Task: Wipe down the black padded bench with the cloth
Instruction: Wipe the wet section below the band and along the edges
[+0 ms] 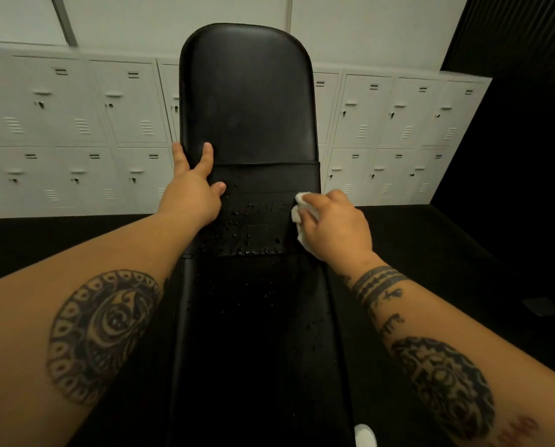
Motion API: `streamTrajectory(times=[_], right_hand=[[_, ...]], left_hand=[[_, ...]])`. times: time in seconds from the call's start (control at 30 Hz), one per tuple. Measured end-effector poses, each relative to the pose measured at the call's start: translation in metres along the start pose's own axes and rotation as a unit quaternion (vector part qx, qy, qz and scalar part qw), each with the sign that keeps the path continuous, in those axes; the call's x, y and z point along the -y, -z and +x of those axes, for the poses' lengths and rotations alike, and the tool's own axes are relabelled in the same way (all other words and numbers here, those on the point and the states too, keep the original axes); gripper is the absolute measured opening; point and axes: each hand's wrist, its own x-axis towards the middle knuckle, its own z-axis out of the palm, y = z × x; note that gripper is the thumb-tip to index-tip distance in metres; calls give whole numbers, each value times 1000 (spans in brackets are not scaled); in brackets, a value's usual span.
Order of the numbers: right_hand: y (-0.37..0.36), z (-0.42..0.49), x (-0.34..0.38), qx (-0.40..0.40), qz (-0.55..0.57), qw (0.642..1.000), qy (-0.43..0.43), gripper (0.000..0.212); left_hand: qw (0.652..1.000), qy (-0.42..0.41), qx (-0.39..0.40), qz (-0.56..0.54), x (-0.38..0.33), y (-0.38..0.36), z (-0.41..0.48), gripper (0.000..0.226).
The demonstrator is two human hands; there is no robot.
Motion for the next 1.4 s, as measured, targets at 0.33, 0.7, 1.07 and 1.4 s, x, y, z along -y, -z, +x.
streamTrajectory(times=[0.33, 0.7, 1.07, 1.4], right_hand=[[-11, -34, 15, 60, -22, 990, 126, 37], [-12, -18, 31, 51, -3, 998, 43, 33], [-7, -34, 8, 42, -31, 998, 33, 30], [-4, -34, 9, 70, -58, 992, 83, 31]], left_hand=[[1000, 1, -1, -11, 1, -1, -3, 75], [1000, -2, -2, -3, 2, -3, 0, 75], [1000, -2, 2, -4, 1, 2, -3, 75], [1000, -3, 7, -8, 4, 3, 0, 74]])
